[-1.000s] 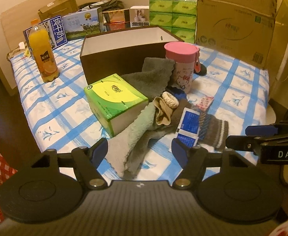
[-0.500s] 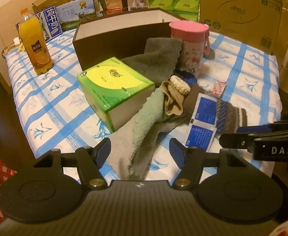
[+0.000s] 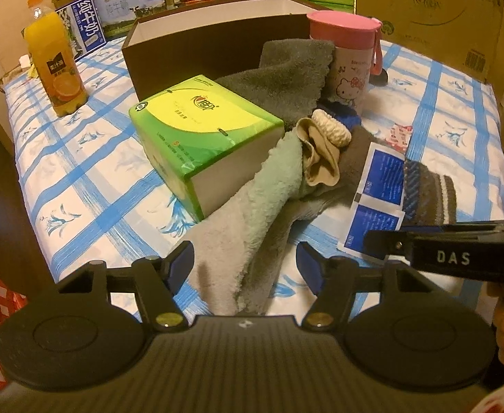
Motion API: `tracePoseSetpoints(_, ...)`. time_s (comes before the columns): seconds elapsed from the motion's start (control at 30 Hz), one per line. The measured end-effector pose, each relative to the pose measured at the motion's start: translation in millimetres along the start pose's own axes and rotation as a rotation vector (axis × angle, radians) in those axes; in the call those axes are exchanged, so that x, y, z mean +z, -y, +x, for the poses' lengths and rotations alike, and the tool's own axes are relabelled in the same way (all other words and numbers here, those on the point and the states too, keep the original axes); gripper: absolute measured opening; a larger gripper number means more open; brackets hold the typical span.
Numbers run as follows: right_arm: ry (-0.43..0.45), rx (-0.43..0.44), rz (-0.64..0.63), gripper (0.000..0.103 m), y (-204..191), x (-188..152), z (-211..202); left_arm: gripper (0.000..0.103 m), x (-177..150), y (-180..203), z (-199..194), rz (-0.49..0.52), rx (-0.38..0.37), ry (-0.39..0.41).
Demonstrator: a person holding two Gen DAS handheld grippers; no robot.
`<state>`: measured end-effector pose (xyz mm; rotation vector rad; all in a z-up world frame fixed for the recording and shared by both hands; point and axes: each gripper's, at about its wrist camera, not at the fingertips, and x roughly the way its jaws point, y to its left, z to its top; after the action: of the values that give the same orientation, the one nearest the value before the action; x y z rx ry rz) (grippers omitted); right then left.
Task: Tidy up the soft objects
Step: 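Close the right gripper on blue sachets while the left nears the green towel, then close the left gripper on the light green towel while the right gripper lifts the sachets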
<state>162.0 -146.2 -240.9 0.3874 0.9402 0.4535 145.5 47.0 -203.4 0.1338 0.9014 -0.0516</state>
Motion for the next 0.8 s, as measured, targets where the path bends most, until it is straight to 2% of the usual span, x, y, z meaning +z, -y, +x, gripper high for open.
tracePoseSetpoints(0.07, 0.006, 0.006, -0.001, 0.013, -0.7, 0.0, 2.0, 0.064, -0.2, 1.7, 3.1, 0.013, 0.002, 0.0)
tracePoseSetpoints(0.17, 0.023, 0.01, -0.028, 0.001, -2.9, 0.1, -0.6, 0.064, 1.0, 2.8, 7.7, 0.027, 0.002, 0.002)
tracePoseSetpoints(0.33, 0.065, 0.005, -0.071, 0.0, -10.6, 6.4, -18.1, 0.064, 3.8, 9.1, 15.1, 0.071, 0.012, 0.013)
tracePoseSetpoints(0.57, 0.094, -0.023, -0.069, 0.0, -8.8, 15.3, -39.7, 0.063, 4.5, 25.0, 32.0, 0.15, 0.047, 0.027)
tracePoseSetpoints(0.6, 0.093, -0.028, -0.063, 0.0, -6.7, 15.4, -42.1, 0.06, 3.9, 27.0, 34.6, 0.157, 0.053, 0.028)
tracePoseSetpoints(0.63, 0.093, -0.032, -0.058, 0.0, -5.0, 15.5, -44.2, 0.051, 3.4, 28.8, 37.3, 0.165, 0.06, 0.027)
tracePoseSetpoints(0.67, 0.094, -0.037, -0.055, 0.0, -3.6, 15.2, -46.3, 0.038, 2.7, 30.6, 40.1, 0.171, 0.068, 0.028)
tracePoseSetpoints(0.77, 0.095, -0.046, -0.046, 0.0, -0.9, 14.4, -53.1, 0.015, 1.0, 33.0, 45.6, 0.187, 0.075, 0.018)
tracePoseSetpoints(0.8, 0.095, -0.05, -0.046, 0.0, -0.9, 14.0, -55.3, 0.015, 0.3, 32.9, 45.7, 0.186, 0.071, 0.018)
